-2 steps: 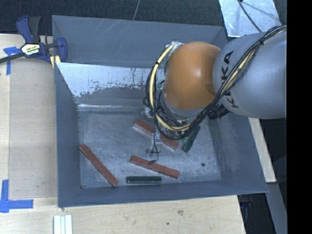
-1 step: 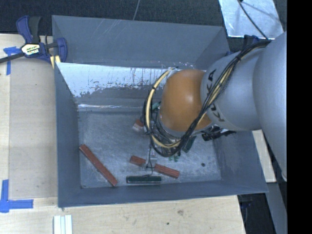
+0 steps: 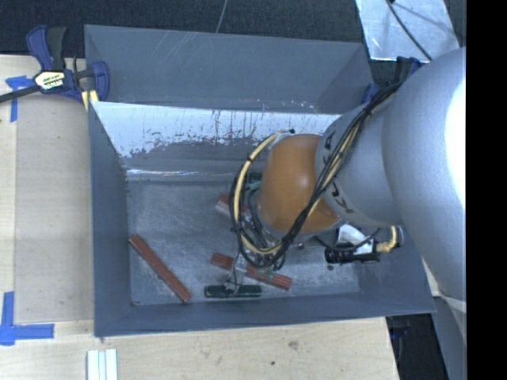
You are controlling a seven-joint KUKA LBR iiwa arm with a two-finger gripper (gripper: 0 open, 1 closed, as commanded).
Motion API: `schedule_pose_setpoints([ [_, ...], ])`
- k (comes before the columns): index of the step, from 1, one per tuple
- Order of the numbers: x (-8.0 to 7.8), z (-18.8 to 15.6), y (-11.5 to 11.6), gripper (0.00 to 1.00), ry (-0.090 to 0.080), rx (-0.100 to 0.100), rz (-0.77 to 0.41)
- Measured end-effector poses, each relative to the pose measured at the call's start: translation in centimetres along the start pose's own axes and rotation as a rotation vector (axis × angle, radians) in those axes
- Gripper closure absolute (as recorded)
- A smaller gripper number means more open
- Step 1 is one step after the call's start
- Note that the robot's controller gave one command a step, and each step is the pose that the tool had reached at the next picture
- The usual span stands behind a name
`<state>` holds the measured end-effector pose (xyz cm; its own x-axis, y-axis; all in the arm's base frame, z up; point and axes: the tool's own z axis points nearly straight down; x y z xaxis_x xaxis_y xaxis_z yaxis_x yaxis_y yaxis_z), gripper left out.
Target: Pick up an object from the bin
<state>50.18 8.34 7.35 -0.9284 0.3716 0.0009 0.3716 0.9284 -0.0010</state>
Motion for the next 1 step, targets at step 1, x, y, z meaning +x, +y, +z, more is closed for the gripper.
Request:
schedule_pose_setpoints([
  [1, 0.73, -2.98, -1.89, 0.00, 0.000, 0.000, -0.170],
])
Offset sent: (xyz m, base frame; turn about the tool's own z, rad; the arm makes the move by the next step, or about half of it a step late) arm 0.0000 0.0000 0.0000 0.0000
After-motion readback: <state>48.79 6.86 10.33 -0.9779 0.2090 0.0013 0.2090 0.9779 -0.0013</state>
